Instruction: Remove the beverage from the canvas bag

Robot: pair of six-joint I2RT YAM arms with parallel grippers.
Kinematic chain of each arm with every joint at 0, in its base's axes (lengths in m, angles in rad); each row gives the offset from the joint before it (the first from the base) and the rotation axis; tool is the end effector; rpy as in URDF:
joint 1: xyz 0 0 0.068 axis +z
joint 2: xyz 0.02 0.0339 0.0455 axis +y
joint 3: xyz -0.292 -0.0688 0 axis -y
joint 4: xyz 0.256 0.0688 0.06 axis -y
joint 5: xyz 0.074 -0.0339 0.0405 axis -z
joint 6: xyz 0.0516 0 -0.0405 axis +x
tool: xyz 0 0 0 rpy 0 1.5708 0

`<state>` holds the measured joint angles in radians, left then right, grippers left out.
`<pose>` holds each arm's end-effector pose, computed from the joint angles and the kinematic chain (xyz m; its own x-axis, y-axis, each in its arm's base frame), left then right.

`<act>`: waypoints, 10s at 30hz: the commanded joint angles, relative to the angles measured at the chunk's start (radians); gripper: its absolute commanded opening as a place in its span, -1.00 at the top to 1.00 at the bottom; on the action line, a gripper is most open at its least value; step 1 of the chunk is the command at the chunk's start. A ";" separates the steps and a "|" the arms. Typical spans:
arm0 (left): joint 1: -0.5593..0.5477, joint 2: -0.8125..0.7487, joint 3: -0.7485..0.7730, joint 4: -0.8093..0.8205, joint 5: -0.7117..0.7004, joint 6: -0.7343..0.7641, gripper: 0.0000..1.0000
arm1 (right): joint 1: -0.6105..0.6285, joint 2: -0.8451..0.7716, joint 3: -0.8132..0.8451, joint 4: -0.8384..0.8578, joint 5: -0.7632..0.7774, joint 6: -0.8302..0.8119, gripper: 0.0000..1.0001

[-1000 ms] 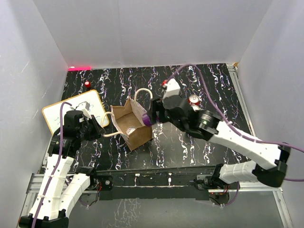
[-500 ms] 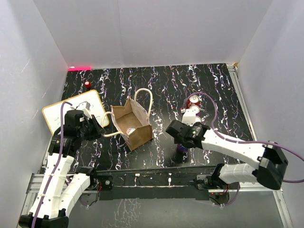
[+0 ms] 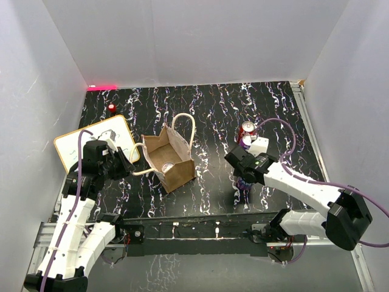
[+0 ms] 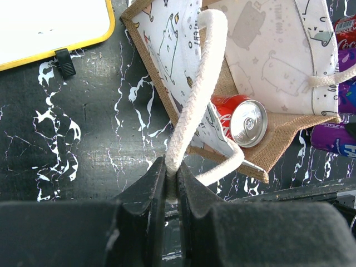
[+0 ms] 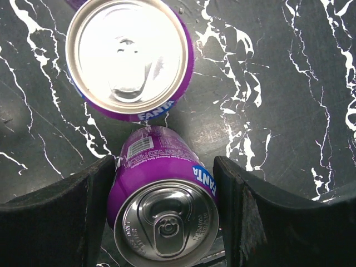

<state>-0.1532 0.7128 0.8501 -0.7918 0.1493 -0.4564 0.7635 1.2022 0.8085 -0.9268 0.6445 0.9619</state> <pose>0.1408 -0.0295 0.3228 -0.6580 -0.3394 -0.6722 -0.0250 0.9020 -0.4309 0.1679 0.1178 0.2314 -0.7655 0.1750 -0.6191 0.3195 0.9387 -0.1298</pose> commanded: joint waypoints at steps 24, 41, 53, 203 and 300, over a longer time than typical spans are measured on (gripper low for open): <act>0.006 0.001 -0.006 0.003 -0.004 0.005 1.00 | -0.074 0.005 0.008 0.124 0.038 -0.090 -0.17; 0.006 -0.004 -0.005 0.002 -0.001 0.007 1.00 | -0.074 -0.245 0.116 0.281 -0.230 -0.413 -1.00; 0.006 -0.007 -0.006 0.002 -0.009 0.002 1.00 | 0.118 0.079 0.395 0.605 -0.777 -0.634 -0.85; 0.006 0.008 -0.007 0.001 -0.031 -0.011 1.00 | 0.186 -0.135 0.393 0.452 -0.410 -0.442 0.85; 0.006 0.152 0.446 0.237 0.088 0.084 -0.94 | 0.186 -0.588 0.309 -0.001 -0.003 -0.233 -0.98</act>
<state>-0.1524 0.8097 1.1877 -0.5922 0.1852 -0.4007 0.9527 0.5835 1.0389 -1.0100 0.6365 0.8043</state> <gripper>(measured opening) 0.970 0.991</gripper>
